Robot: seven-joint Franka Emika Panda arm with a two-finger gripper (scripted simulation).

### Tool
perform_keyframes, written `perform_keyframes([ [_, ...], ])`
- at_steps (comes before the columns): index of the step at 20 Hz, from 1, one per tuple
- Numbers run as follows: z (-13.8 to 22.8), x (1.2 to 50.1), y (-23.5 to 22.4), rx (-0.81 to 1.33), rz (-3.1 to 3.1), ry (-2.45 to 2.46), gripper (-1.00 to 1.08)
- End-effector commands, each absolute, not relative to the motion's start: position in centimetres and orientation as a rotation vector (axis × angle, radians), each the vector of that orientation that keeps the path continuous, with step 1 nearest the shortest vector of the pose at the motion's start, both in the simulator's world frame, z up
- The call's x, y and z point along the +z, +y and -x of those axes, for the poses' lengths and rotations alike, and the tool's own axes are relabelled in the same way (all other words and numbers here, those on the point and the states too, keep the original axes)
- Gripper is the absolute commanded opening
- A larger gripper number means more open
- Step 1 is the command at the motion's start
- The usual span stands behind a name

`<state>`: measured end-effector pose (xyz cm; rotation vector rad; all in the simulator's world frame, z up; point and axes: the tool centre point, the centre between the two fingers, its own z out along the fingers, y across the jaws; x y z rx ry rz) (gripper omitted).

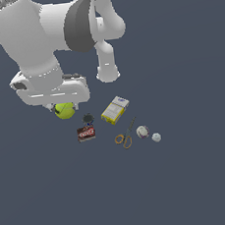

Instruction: Pick up a designated object from a clutter of objects.

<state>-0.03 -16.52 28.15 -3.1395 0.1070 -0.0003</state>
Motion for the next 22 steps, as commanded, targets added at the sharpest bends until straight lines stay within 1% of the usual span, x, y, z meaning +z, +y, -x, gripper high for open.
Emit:
perform_keyframes([
  [1, -0.6, 30.4, -17.5, -0.001, 3.140, 0.106, -1.00],
  [11, -3.0, 36.9, -20.3, 0.000, 3.140, 0.105, -1.00],
  [22, -4.2, 39.8, -21.6, 0.000, 3.140, 0.105, -1.00],
])
